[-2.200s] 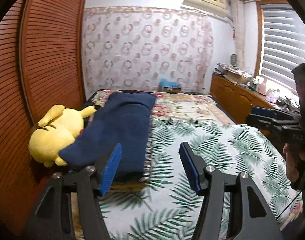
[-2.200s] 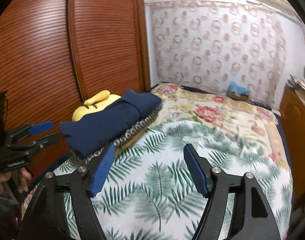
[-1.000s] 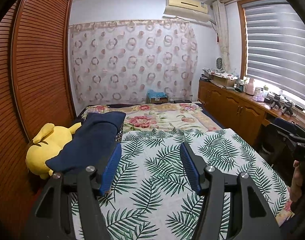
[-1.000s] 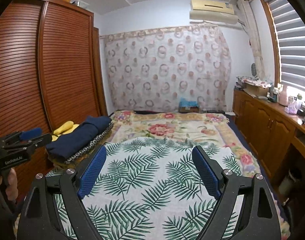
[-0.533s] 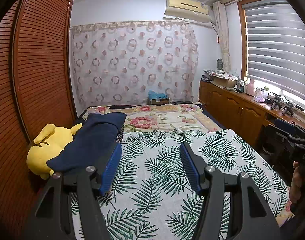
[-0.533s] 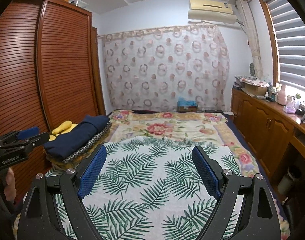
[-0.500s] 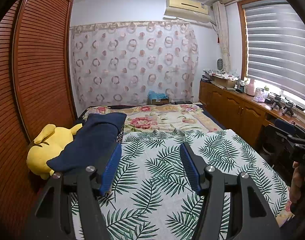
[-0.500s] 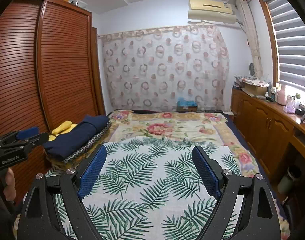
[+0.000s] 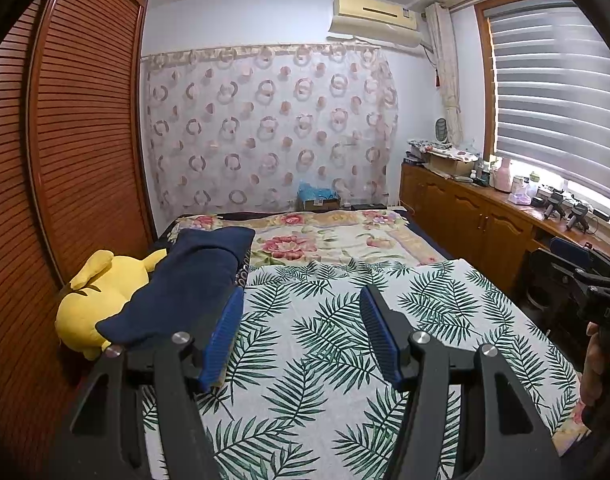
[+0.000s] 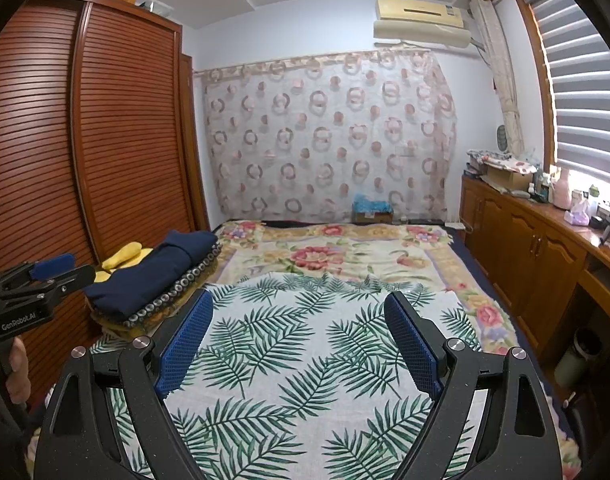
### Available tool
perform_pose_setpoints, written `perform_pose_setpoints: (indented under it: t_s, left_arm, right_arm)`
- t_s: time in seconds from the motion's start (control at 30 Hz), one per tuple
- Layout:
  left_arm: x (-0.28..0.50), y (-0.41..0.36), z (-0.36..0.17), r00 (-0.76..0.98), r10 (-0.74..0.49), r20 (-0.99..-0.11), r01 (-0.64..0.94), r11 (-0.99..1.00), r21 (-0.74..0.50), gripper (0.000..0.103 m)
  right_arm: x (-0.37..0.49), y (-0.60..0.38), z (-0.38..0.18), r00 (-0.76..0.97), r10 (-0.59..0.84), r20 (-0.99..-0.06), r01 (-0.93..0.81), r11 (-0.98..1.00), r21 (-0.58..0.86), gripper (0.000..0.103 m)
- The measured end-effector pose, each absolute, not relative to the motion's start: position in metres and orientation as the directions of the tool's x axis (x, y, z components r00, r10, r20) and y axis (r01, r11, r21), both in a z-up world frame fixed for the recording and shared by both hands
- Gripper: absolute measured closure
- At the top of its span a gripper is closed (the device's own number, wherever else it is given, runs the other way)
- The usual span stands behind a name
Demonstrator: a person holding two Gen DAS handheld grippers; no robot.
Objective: Fold small clothes
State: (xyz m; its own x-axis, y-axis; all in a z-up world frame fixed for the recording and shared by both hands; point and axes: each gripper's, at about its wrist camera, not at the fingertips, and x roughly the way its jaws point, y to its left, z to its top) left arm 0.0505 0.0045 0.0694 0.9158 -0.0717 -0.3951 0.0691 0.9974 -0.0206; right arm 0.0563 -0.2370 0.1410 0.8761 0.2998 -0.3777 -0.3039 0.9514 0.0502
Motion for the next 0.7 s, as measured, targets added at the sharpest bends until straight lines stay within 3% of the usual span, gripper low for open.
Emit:
perform_pose_setpoints:
  t_s: [0.7]
  left_arm:
    - [0.0501,0.0074,0.0722,0.920,-0.060,-0.387,0.058,0.998,-0.016,0.043]
  right_arm:
    - [0.0537,-0.2449,0.1421,0.877,0.297,-0.378,-0.299,0.953,0.053,0.014]
